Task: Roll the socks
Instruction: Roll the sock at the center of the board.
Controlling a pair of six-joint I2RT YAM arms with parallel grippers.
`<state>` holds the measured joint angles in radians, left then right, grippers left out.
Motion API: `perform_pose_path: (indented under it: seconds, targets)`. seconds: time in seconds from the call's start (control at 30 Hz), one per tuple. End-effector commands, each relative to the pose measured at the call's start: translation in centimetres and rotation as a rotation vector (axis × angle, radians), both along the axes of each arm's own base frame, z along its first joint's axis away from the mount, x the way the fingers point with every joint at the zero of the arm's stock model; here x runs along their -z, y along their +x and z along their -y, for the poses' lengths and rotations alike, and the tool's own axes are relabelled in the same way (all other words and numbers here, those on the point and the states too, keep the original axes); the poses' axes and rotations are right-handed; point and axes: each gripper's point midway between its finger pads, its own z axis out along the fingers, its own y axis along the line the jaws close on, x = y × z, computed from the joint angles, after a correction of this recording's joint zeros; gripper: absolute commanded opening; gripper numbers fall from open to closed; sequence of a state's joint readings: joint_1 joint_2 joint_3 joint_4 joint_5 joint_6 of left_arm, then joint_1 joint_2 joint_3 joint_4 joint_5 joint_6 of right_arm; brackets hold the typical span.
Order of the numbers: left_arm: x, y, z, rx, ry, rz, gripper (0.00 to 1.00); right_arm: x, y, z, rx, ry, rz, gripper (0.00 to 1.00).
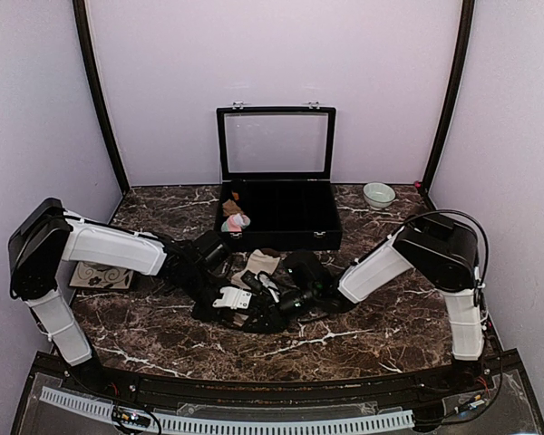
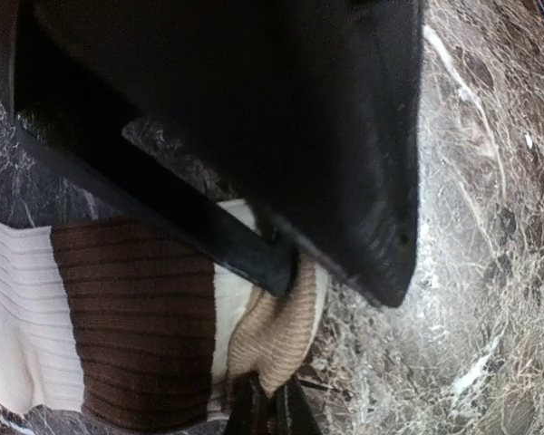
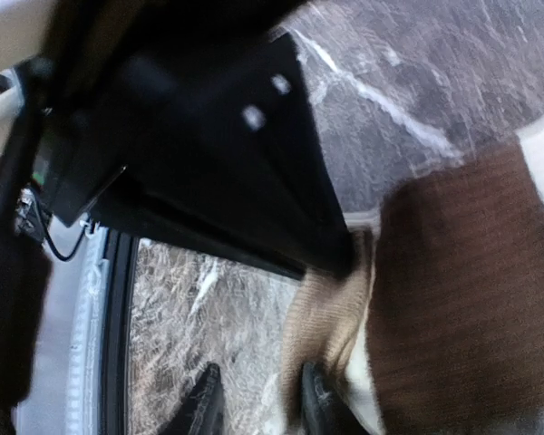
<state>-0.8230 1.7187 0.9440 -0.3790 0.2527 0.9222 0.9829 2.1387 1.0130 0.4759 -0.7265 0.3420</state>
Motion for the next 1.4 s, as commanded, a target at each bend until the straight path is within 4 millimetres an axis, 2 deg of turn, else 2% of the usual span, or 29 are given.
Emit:
perform_pose_path:
  seconds: [0.0,0.03,0.07,0.1,0.13,0.23,0.33,0.47,0.6,0.63,0.67,0.7,0.77,0.9,0.97,1.03,1.07,1.17,1.23,1.37]
  targets:
    - [3.1,-2.3,-3.1,-0.016,0.154,-0.114,0.0,8.3,-2.7,7.3,0.092,-0.352,-0.191,0.36]
    - [3.0,-2.6,-3.1,-0.017,0.153,-0.133,0.0,7.9,-2.5,7.3,0.097,-0.334,-0.18,0.44]
    - [2.9,-2.9,-3.0,-0.017,0.151,-0.151,0.0,7.3,-2.4,7.1,0.099,-0.306,-0.163,0.61]
    - [2.8,-3.2,-3.0,-0.018,0.148,-0.172,0.0,6.9,-2.3,7.2,0.11,-0.291,-0.145,0.94]
    - [2.7,-3.5,-3.0,-0.021,0.152,-0.2,0.0,6.6,-2.0,7.4,0.126,-0.28,-0.121,0.99]
    - [2.5,-4.2,-2.9,-0.037,0.155,-0.299,0.0,5.7,-1.3,8.2,0.177,-0.252,-0.041,0.99]
    - [1.8,-4.9,-2.7,-0.065,0.153,-0.409,0.0,4.0,0.8,9.8,0.306,-0.256,0.141,0.99]
    - [0.5,-6.3,-2.0,-0.083,0.11,-0.528,0.0,-1.3,4.0,12.7,0.527,-0.201,0.431,0.99]
    - [-0.2,-7.5,-1.6,-0.098,0.079,-0.618,0.0,-6.2,4.2,14.4,0.656,-0.012,0.471,0.99]
    - [-0.2,-7.7,-1.5,-0.1,0.076,-0.643,0.0,-6.4,4.3,15.5,0.702,0.023,0.443,0.99]
    - [-0.3,-8.0,-1.5,-0.102,0.076,-0.669,0.0,-6.8,4.6,15.7,0.726,0.055,0.417,0.99]
    - [-0.2,-8.2,-1.4,-0.106,0.082,-0.697,0.0,-7.1,4.4,15.1,0.689,0.073,0.414,0.99]
    - [-0.1,-8.5,-1.3,-0.12,0.098,-0.762,0.0,-6.8,2.8,13.2,0.534,0.08,0.452,0.99]
    - [0.0,-7.7,-0.7,-0.16,0.085,-0.845,0.0,-4.9,-0.9,10.9,0.303,0.016,0.647,0.99]
    - [-0.1,-6.7,-0.5,-0.198,0.067,-0.873,0.0,-4.8,-2.8,9.9,0.204,0.018,0.728,0.95]
    - [-0.2,-6.1,-0.4,-0.221,0.055,-0.902,0.0,-5.1,-3.9,9.0,0.147,0.018,0.814,0.9]
    - [-0.2,-5.9,-0.3,-0.229,0.054,-0.916,0.0,-5.5,-4.2,8.5,0.128,0.019,0.855,0.87]
    - [0.3,-5.8,-0.5,-0.238,0.077,-0.933,0.0,-4.6,-5.0,7.0,0.05,-0.023,0.935,0.8]
    - [0.9,-5.8,-0.7,-0.246,0.1,-0.936,0.0,-5.0,-5.1,5.4,0.008,-0.012,0.979,0.76]
    - [1.6,-5.7,-0.8,-0.25,0.12,-0.93,0.0,-4.6,-5.4,2.8,-0.072,0.008,1.005,0.68]
